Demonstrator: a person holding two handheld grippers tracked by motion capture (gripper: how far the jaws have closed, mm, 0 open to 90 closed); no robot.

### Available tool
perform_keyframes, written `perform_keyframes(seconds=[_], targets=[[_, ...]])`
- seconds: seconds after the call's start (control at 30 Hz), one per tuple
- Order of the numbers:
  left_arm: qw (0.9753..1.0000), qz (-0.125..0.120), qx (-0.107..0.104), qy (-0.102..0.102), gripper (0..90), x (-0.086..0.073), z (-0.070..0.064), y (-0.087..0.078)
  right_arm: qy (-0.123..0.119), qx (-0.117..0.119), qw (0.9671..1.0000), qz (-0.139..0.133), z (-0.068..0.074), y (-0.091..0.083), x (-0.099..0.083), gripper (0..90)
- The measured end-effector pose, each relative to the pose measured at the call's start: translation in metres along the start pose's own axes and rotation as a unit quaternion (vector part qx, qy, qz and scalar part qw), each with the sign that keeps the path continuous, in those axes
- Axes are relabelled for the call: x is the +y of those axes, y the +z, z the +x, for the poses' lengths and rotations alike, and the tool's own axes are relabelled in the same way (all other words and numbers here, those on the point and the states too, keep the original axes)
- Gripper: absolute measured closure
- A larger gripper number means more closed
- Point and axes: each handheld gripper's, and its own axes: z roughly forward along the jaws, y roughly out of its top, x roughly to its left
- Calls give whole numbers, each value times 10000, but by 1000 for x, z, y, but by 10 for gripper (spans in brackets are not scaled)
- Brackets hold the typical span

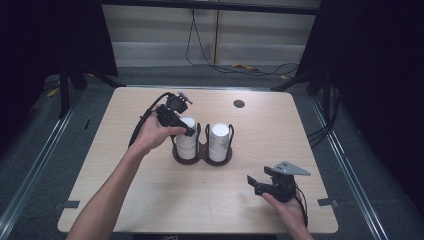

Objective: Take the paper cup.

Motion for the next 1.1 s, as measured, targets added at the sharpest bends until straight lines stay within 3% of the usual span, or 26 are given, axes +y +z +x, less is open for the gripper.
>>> perform_keyframes(seconds=[0.27, 1.1], targets=[[9999, -61, -18, 80, 355, 2, 1, -7, 7, 9, 10000, 11, 0, 0, 0, 251], [9993, -357, 43, 33, 356, 3, 0, -21, -23, 23, 10000, 23, 1, 2, 0, 251]])
